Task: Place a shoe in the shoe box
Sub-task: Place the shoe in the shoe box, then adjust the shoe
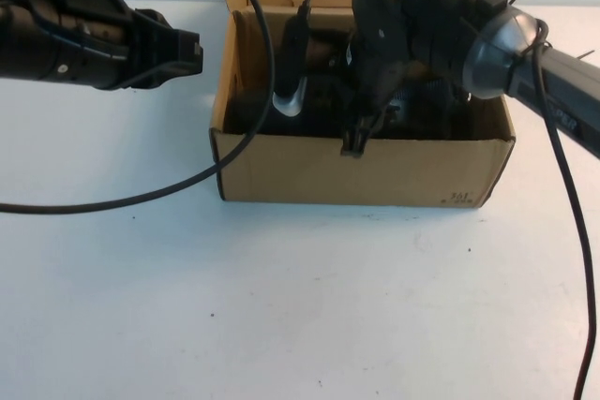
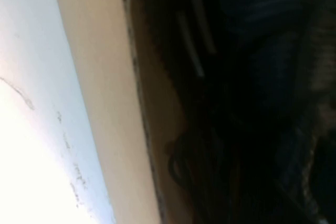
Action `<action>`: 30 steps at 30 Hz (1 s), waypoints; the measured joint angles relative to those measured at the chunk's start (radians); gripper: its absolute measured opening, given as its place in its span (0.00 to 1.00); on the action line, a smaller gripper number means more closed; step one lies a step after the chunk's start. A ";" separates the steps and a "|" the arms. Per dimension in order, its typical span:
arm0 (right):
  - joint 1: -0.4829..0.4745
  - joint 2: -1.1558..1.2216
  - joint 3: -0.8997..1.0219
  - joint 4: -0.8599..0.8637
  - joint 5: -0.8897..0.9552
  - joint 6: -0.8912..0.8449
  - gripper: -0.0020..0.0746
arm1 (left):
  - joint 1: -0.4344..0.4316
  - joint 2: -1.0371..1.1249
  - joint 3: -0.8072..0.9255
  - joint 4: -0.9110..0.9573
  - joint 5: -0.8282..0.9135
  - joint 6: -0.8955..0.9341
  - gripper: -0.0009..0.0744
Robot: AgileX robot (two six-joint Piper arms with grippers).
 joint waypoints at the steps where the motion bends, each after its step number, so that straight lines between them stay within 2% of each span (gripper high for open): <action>1: 0.000 0.000 0.000 0.000 0.000 0.004 0.32 | 0.000 0.000 0.000 0.000 0.004 0.000 0.01; 17: -0.004 -0.057 -0.002 0.016 0.031 0.075 0.35 | 0.000 0.000 0.000 0.000 0.022 0.000 0.01; 24: -0.004 -0.076 -0.012 -0.020 0.067 0.191 0.42 | 0.000 0.000 0.000 0.000 0.034 0.000 0.01; 30: -0.004 -0.080 -0.012 -0.077 0.114 0.266 0.43 | 0.000 0.000 0.000 0.000 0.058 0.000 0.01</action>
